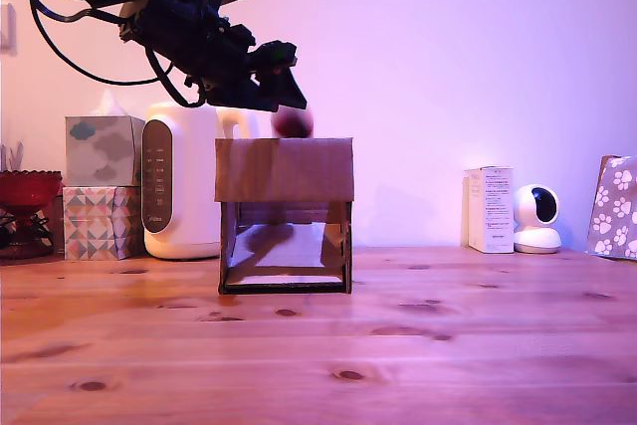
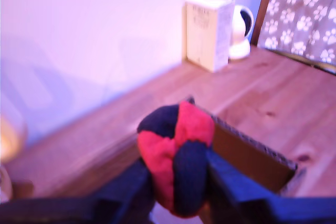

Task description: Drop the footbag into the cardboard dice tower

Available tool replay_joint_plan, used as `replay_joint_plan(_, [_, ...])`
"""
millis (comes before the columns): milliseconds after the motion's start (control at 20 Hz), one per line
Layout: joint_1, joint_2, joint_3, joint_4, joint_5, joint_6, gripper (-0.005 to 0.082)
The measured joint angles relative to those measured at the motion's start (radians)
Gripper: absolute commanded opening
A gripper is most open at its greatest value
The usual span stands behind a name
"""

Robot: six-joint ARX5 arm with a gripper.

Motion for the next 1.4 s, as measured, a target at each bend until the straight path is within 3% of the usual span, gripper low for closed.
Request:
replay_joint_plan(100, [0.000,0.000,0.007,-0.047,0.000,0.000,0.0473])
replay_joint_plan(150, [0.000,-0.003,0.008,-0.078,0.000,0.000,0.0374])
replay_joint_plan(300, [0.000,-0.039,0.008,-0.211,0.000,0.000,-0.0037])
replay_joint_plan(600, [0.000,-0.240,0.017,-0.444,0.024,-0.002,-0.0021])
replay_joint_plan(800, [0.000,-0.258,0.006,-0.481,0.061,-0.003,-0.0021])
replay_joint_plan(1050, [-0.003,-0.310,-0.226,-0.394,0.077,-0.031,-0.0021])
replay_joint_plan(1400, [-0.021,-0.443,-0.483,-0.118,0.105,-0.111,-0.0021])
